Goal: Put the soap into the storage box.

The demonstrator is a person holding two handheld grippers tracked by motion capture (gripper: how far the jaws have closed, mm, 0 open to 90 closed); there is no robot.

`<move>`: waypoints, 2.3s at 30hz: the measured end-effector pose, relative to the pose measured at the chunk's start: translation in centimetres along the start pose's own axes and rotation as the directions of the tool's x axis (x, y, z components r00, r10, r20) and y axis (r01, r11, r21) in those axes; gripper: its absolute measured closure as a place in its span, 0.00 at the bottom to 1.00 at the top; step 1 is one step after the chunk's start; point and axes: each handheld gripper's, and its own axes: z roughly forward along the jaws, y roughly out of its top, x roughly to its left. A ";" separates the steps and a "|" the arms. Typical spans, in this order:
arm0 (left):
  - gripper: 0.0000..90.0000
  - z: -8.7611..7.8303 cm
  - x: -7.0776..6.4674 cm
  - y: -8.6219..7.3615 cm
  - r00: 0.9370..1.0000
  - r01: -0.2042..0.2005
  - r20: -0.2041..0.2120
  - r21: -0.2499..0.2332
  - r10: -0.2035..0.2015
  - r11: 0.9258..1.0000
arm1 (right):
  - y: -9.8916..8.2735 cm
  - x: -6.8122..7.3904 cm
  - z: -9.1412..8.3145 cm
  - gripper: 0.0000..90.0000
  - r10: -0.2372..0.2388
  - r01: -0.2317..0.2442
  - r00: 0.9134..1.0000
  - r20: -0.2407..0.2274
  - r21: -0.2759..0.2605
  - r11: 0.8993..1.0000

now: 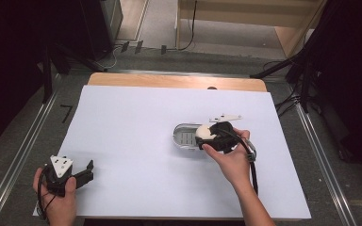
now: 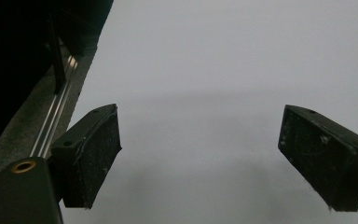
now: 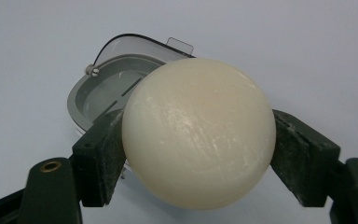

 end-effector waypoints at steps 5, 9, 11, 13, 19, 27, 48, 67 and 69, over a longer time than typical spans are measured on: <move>0.15 0.0 0.0 0.0 1.000 -0.001 -0.001 -0.001 0.001 1.000 | 0.3 0.3 0.7 0.28 -0.003 0.003 1.000 -0.011 0.006 1.000; 0.15 0.0 0.0 0.0 1.000 -0.003 -0.003 0.000 0.003 1.000 | 0.4 0.4 1.0 0.28 -0.004 0.005 1.000 -0.014 0.010 1.000; 0.15 0.0 -0.1 0.0 1.000 -0.002 -0.005 -0.002 0.002 1.000 | 0.5 0.6 1.3 0.28 -0.002 0.002 1.000 -0.016 0.010 1.000; 0.15 0.1 -0.1 0.0 1.000 -0.003 -0.005 -0.002 0.003 1.000 | 0.5 0.7 1.4 0.28 -0.004 0.005 1.000 -0.015 0.013 1.000; 0.15 0.1 -0.1 0.0 1.000 -0.002 -0.004 -0.001 0.002 1.000 | 0.7 1.1 2.0 0.28 0.002 -0.002 1.000 -0.018 0.014 1.000; 0.15 0.1 -0.1 0.0 1.000 -0.004 -0.004 0.002 0.004 1.000 | 0.8 1.2 2.9 0.28 0.004 -0.004 1.000 -0.018 0.027 1.000; 0.15 0.1 -0.2 0.0 1.000 -0.017 -0.005 0.008 0.017 1.000 | 1.0 1.0 3.1 0.30 0.029 -0.029 0.998 -0.061 -0.010 1.000; 0.15 0.1 -0.2 0.0 1.000 -0.019 -0.005 0.008 0.019 1.000 | 0.5 -0.4 1.0 0.30 0.057 -0.060 0.996 -0.062 -0.055 0.997; 0.15 0.1 -0.2 0.0 1.000 -0.022 -0.007 0.009 0.022 1.000 | 0.2 -0.7 0.7 0.30 0.062 -0.066 0.997 -0.054 -0.059 0.996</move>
